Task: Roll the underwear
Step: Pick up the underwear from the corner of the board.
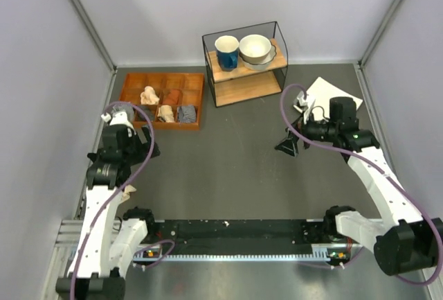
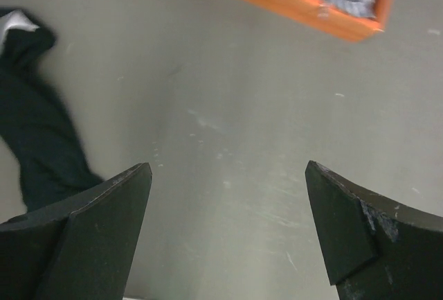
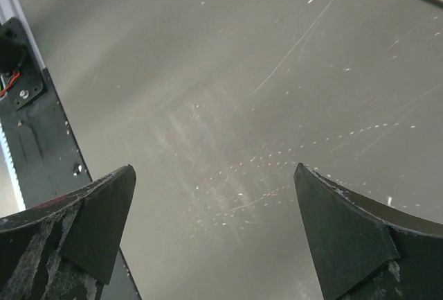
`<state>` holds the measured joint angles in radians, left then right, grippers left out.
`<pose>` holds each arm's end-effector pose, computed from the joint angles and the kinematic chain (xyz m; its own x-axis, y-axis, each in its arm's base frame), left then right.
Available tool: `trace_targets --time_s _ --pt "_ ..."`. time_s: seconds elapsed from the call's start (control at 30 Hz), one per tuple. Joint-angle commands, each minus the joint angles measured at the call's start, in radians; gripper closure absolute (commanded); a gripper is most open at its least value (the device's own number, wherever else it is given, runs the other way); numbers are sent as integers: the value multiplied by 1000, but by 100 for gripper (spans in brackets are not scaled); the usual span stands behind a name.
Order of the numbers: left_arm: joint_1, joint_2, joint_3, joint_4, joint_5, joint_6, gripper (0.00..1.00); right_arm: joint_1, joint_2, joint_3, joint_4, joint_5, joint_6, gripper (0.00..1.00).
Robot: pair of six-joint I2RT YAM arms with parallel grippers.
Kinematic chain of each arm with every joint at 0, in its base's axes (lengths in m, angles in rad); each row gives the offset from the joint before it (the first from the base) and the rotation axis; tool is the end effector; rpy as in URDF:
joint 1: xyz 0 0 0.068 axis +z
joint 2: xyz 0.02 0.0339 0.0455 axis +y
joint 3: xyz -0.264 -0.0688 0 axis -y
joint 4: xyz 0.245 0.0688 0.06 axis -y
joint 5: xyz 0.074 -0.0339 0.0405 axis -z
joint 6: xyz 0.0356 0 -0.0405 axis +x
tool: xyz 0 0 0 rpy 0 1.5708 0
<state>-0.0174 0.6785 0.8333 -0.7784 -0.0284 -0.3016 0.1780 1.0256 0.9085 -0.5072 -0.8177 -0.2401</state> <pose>0.1362 -0.0014 0.3123 -0.5558 -0.2873 -0.7801 -0.1788 0.9577 -0.2253 0.2053 0.0633 0.3127 -0.3915 -0.2357 -0.8895 -0.8203 0.5274 0.2213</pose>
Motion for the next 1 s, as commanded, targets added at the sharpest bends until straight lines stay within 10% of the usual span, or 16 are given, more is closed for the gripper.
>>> trace_targets --time_s 0.0,0.8,0.97 --pt "79 165 -11 140 -169 -53 2 -12 17 -19 105 -101 -85 1" --pt "389 977 289 101 -456 -105 26 20 40 -30 70 -44 -131 1" --pt "413 992 279 107 -438 -125 51 20 57 -23 62 -40 -139 1"
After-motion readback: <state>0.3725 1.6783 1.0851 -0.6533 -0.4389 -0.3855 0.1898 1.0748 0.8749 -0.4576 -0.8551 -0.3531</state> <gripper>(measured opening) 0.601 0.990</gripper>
